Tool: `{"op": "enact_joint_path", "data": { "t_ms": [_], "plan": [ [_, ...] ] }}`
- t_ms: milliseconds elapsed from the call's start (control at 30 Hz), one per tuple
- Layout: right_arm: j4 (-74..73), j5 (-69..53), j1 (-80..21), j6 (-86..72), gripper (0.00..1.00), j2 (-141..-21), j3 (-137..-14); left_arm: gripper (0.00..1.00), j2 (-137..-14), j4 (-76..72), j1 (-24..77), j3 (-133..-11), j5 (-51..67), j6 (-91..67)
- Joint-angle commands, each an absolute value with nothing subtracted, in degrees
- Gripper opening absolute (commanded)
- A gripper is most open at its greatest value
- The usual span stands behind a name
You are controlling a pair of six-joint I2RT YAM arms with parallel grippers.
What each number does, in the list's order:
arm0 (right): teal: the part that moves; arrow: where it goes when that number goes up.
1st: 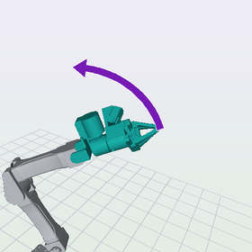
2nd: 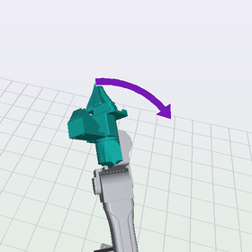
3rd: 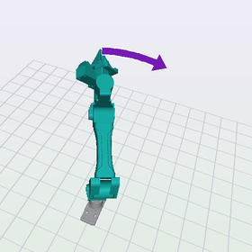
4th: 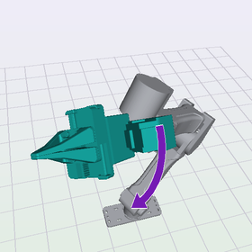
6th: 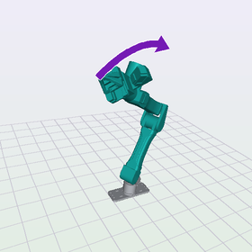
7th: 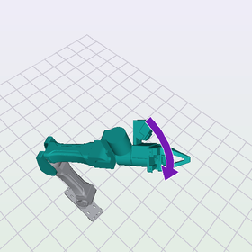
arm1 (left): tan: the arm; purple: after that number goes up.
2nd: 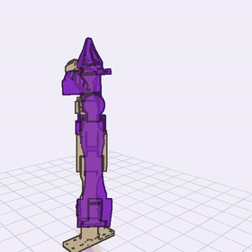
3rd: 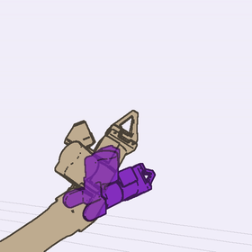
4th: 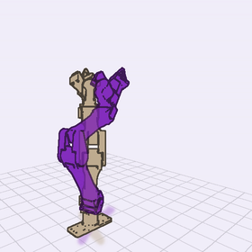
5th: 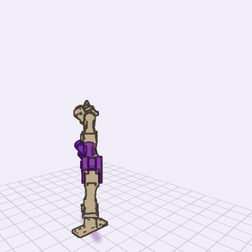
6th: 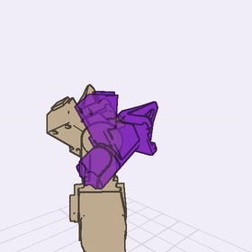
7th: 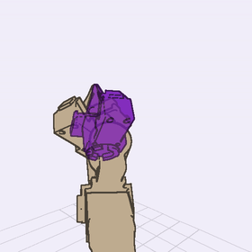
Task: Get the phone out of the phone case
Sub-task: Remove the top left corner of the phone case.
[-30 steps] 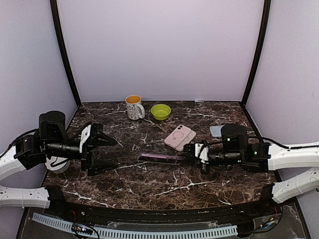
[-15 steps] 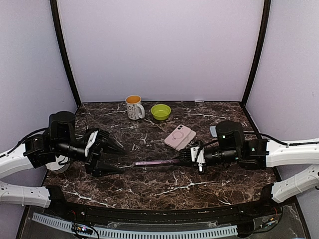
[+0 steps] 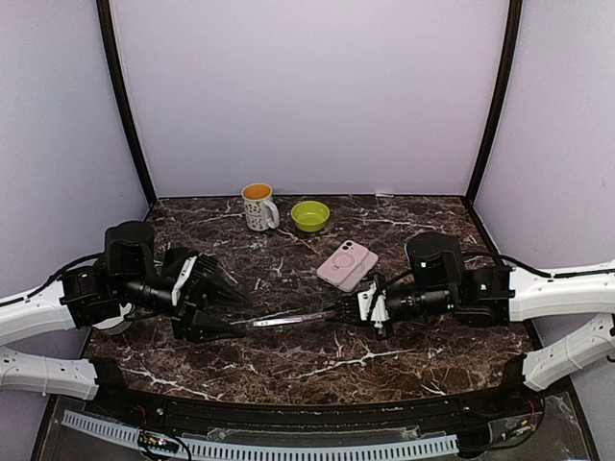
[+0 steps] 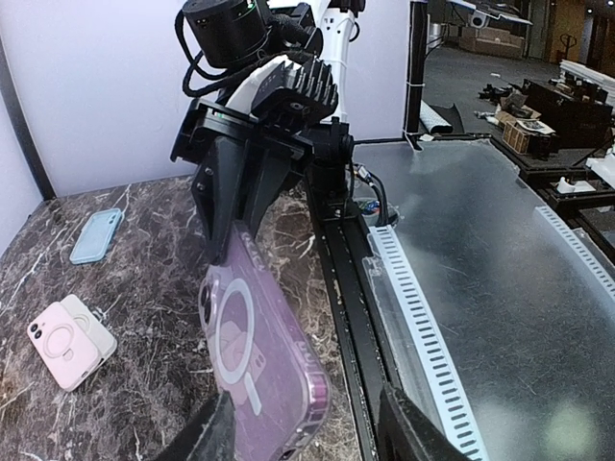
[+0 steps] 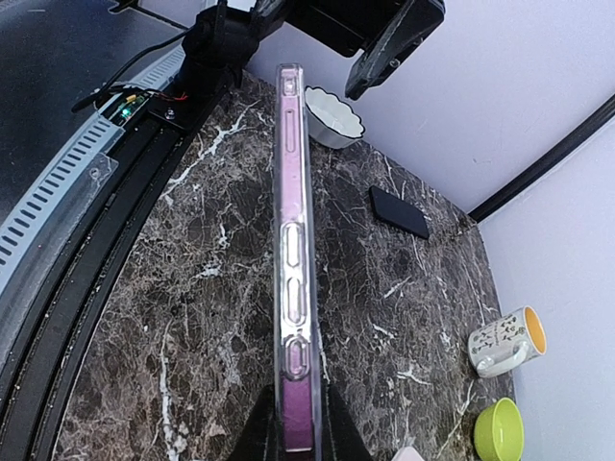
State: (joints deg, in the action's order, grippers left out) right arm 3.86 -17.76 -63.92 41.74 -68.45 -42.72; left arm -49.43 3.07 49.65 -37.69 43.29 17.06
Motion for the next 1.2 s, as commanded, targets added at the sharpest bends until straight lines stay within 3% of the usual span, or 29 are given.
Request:
{"op": "enact_joint_path", "data": {
  "t_ms": [0, 267, 1167],
  "plan": [
    [8.27, -17.30, -64.79, 42.44, 0.00, -68.70, -46.17, 0.53, -48.39, -1.52, 49.72, -35.16, 45.52, 14.62],
    [7.32, -16.88, -65.23, 42.54, 0.00, -68.66, -47.10, 0.51, -48.29, -4.33, 51.03, -33.52, 45.80, 13.06],
    [4.69, -15.24, -66.87, 44.48, 0.00, -67.96, -48.25, 0.30, -51.94, -7.40, 51.46, -33.44, 46.19, 13.77]
  ]
}}
